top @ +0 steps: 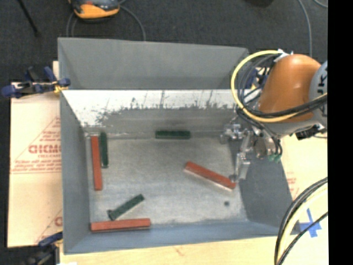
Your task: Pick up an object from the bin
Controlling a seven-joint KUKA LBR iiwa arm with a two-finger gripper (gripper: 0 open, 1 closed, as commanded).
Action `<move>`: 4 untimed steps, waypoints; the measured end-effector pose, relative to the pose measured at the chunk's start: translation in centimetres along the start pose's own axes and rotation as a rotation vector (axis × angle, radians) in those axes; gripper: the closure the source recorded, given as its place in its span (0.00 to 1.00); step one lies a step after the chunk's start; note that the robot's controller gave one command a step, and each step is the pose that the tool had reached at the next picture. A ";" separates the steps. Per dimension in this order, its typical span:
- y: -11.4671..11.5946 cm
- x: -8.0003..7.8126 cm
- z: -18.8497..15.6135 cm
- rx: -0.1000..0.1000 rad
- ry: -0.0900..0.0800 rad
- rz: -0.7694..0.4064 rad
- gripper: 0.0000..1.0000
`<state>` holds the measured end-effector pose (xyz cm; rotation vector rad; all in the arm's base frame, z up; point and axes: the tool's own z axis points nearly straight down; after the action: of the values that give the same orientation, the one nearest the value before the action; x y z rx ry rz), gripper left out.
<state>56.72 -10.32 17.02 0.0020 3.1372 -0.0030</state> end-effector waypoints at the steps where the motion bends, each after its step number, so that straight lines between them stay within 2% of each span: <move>1: 0.0 0.0 0.0 0.000 0.000 -0.001 0.00; 2: -0.2 3.3 5.1 0.001 -0.005 -0.004 0.00; 3: 1.5 1.8 9.9 0.000 -0.001 0.209 1.00; 4: 1.5 1.8 9.9 0.001 -0.001 0.208 1.00</move>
Offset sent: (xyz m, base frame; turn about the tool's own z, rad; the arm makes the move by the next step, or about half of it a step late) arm -0.0645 -0.0025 -0.1002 -0.0113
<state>54.93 -8.82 7.08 0.3270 3.1191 -0.0031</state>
